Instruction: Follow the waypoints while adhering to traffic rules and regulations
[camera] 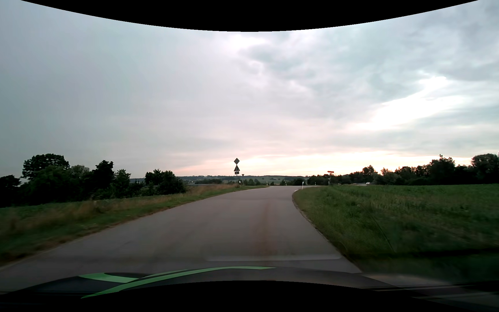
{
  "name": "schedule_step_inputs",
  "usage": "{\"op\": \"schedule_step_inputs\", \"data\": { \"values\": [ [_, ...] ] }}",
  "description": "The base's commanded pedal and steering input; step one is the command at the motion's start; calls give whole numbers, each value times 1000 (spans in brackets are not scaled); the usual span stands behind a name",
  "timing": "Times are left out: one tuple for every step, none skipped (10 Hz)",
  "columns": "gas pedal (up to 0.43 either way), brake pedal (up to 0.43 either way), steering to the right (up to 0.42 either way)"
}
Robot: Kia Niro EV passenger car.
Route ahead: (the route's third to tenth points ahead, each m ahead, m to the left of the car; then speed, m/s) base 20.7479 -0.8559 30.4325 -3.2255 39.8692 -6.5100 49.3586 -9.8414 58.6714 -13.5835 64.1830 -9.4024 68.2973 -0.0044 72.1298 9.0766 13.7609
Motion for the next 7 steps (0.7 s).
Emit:
{"op": "schedule_step_inputs", "data": {
  "values": [
    [0,0,40],
    [0,0,40],
    [0,0,40],
    [0,0,40],
    [0,12,40],
    [0,24,40],
    [0,30,40]
  ]
}}
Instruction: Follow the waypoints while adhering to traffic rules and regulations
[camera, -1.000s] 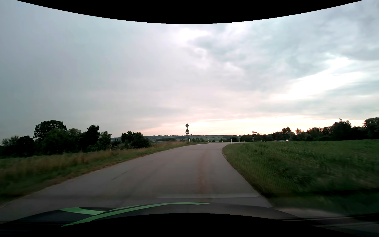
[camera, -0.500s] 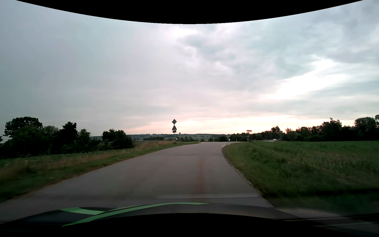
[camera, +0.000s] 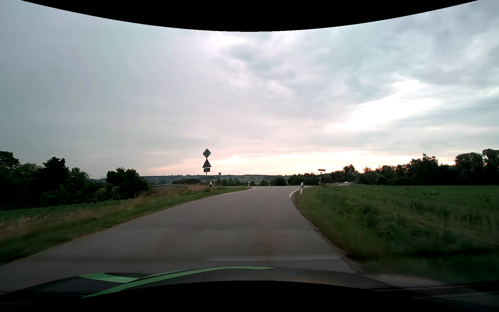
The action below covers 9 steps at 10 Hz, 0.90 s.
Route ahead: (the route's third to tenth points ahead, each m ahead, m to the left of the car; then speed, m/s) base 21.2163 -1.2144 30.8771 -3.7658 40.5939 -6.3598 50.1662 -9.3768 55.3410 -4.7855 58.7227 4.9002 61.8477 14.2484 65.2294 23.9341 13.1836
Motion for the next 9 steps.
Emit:
{"op": "schedule_step_inputs", "data": {
  "values": [
    [0,49,40],
    [0,73,40],
    [0,79,40],
    [0,91,40],
    [0,91,40],
    [0,110,40],
    [0,116,40],
    [0,116,40],
    [0,134,40]
  ]
}}
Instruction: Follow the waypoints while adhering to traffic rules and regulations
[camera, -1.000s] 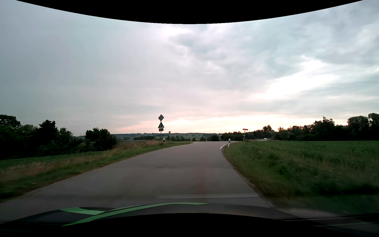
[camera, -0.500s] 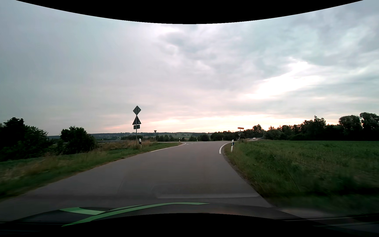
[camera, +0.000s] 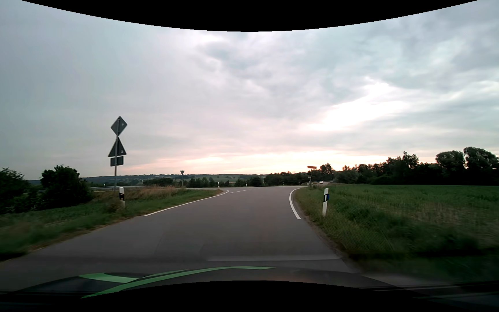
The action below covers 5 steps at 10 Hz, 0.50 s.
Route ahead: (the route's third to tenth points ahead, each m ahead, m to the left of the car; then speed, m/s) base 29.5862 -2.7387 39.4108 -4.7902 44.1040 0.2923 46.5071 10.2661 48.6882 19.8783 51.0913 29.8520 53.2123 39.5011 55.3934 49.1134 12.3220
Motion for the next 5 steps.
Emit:
{"op": "schedule_step_inputs", "data": {
  "values": [
    [0,152,40],
    [0,159,40],
    [0,171,40],
    [0,177,40],
    [0,195,40]
  ]
}}
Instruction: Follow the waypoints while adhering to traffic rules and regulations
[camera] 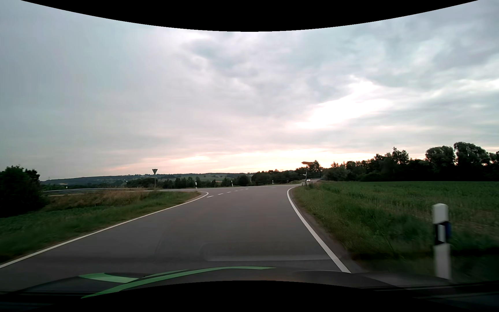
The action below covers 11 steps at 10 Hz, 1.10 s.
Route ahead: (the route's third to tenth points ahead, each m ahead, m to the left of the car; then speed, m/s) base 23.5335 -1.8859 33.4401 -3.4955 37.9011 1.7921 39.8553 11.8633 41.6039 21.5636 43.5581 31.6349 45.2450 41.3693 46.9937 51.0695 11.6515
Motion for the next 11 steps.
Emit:
{"op": "schedule_step_inputs", "data": {
  "values": [
    [0,220,40],
    [0,220,40],
    [0,220,40],
    [0,226,40],
    [0,232,40],
    [0,232,40],
    [0,232,40],
    [0,238,40],
    [0,238,40],
    [0,238,40],
    [0,244,40]
  ]
}}
